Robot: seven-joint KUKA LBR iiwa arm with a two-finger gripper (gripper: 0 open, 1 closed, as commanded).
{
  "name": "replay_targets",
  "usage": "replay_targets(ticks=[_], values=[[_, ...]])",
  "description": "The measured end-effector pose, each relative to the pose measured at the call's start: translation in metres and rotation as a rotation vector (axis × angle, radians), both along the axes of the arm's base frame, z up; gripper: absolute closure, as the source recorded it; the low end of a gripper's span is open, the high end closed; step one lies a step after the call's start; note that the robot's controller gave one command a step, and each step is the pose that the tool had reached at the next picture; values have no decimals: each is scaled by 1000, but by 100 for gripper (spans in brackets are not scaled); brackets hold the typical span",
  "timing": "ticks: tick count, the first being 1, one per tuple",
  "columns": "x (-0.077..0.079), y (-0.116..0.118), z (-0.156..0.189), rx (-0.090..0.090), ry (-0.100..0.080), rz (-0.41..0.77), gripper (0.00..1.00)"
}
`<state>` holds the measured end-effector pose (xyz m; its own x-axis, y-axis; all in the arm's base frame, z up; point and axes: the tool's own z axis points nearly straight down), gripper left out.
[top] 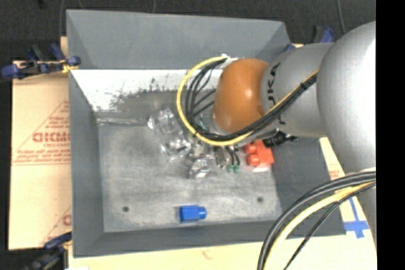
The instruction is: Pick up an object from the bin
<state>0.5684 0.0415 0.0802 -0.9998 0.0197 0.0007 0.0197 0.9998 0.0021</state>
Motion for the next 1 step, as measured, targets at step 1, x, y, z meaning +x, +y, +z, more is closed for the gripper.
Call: replay_targets(ticks=[1], values=[[29, -23, 186, -5, -15, 79, 100]])
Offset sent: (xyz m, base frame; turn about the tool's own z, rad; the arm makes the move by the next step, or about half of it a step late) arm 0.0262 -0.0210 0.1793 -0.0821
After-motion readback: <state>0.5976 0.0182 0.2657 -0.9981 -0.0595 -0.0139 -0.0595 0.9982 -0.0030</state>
